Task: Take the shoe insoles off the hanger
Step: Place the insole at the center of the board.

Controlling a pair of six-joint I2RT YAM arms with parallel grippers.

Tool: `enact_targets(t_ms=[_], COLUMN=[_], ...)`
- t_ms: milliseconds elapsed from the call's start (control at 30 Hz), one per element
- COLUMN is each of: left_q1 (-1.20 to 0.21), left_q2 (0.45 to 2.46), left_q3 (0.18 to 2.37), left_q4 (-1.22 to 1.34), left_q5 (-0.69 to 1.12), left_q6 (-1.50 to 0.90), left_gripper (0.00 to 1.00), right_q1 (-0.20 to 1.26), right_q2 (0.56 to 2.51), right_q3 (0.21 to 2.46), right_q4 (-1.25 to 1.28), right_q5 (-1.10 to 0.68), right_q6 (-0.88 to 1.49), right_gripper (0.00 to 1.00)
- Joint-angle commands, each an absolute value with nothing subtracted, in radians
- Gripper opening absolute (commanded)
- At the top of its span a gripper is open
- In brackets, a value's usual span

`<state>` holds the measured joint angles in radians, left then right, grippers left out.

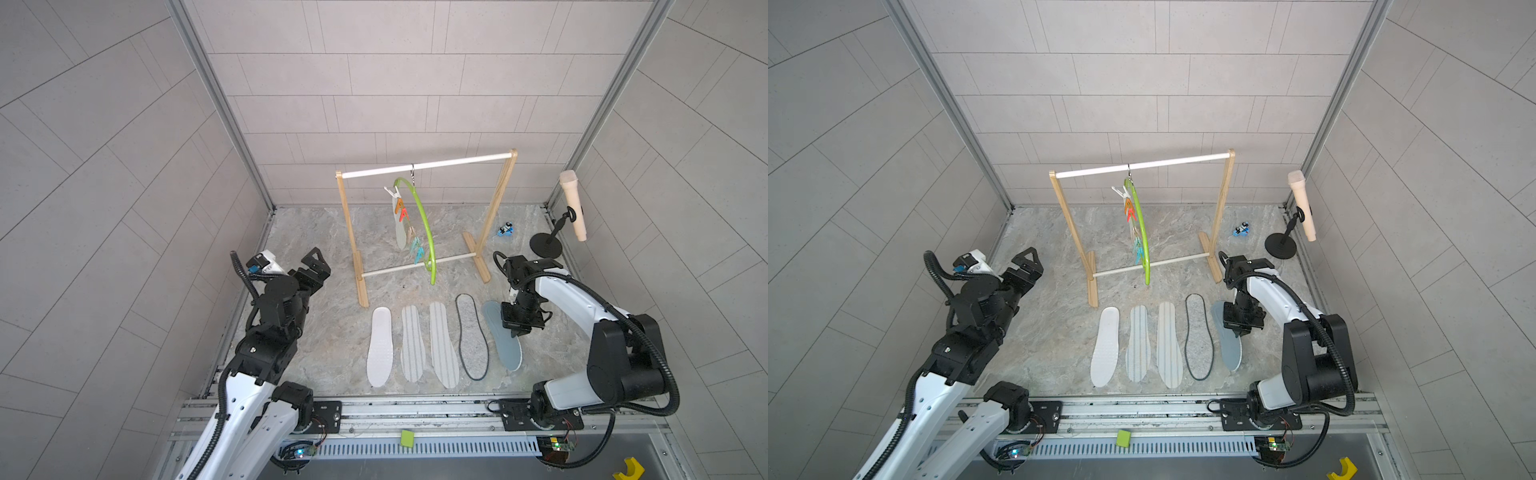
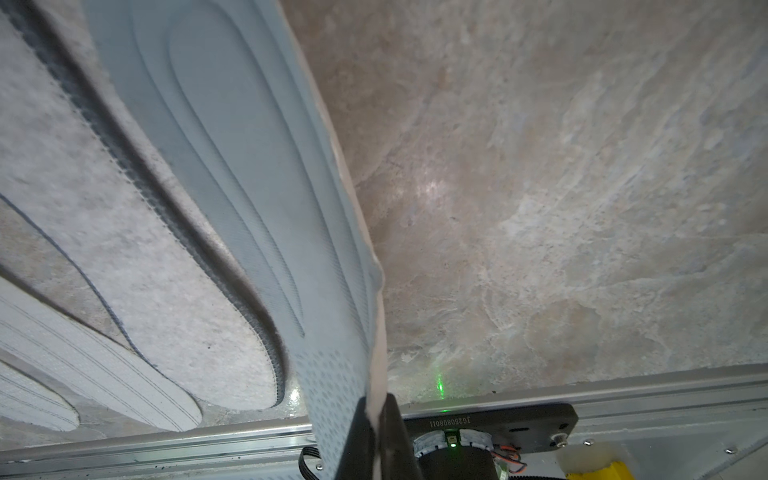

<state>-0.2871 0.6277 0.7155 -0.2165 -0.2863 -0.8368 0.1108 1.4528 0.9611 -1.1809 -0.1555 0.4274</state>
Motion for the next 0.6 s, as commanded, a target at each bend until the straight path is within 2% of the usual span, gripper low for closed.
enact_targets(t_ms=[0,233,567], left_q1=[-0.279,-0.279,-0.278], left_q2=[0.636,0.637,0.570], left_q3=[0.703,0.696,0.690], left_q4=[-0.171,-0.173,-0.248], left_q5=[-0.304,-0.280,-0.288], left_q6=[-0.851,-0.862,-0.879], left_gripper=[0.99,0.99,0.99], right_q1=[0.115,0.115,0.106], right_q2=[1.435,1.441,1.492], right_q3=[0.944,0.859,0.872], right_q4=[-1.229,-1.035,-1.014], right_q5=[-0.104,-0.217,-0.141], right_q6=[0.463,0.580,0.590], right_gripper=[0.00,0.00,0.00])
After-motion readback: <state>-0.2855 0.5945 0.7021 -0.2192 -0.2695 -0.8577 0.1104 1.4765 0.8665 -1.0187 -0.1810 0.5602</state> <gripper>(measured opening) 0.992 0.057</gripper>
